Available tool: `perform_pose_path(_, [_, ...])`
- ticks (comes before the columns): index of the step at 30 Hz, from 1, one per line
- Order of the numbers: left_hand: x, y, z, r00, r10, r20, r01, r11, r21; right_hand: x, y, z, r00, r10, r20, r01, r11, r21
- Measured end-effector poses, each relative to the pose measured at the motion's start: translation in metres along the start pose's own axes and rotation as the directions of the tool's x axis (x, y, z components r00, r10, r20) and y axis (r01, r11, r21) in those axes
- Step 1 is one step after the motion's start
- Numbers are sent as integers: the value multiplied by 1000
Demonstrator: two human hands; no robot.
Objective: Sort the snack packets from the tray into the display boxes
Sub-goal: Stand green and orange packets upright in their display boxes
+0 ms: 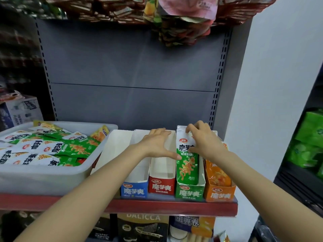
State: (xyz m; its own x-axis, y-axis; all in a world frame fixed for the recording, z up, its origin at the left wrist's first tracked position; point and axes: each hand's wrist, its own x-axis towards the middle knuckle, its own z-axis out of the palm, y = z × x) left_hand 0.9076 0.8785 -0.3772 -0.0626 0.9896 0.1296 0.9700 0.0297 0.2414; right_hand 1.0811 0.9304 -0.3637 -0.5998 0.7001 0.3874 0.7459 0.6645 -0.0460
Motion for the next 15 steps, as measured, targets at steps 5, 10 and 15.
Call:
perform_pose_path(5, [-7, -4, 0, 995, 19, -95, -29, 994, -108, 0, -2, 0, 999, 12, 40, -11, 999, -47])
perform_pose_path(10, [-28, -21, -10, 927, 21, -375, -89, 982, -165, 5, -21, -2, 995, -40, -87, 44, 998, 45])
perform_pose_path(15, [-64, -58, -35, 858, -51, -511, -55, 980, -189, 25, -81, 4, 980, -136, -148, 174, 943, 283])
